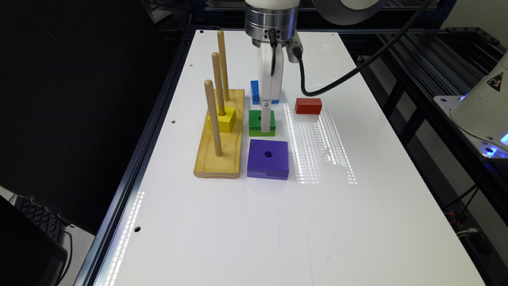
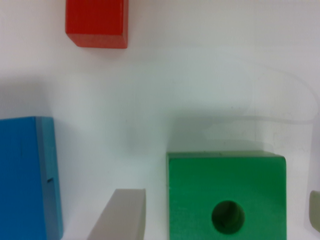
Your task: Pick up green block.
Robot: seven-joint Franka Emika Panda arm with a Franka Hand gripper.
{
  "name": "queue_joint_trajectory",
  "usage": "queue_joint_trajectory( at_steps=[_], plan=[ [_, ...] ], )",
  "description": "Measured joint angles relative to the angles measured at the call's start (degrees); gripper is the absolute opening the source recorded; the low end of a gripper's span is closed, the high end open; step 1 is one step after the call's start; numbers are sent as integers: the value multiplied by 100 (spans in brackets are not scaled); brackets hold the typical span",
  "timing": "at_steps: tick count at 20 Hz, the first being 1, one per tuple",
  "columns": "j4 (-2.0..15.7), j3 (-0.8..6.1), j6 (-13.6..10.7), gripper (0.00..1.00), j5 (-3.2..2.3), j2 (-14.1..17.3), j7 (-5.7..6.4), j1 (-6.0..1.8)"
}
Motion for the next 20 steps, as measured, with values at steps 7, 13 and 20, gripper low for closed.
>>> queue_joint_trajectory(
  at_steps=[7, 13, 20],
  plan=[
    [34, -1, 345, 100, 0, 305, 0, -1],
    [170, 2, 345, 100, 0, 341, 0, 3],
    [239, 5, 345, 100, 0, 417, 0, 4]
  ],
)
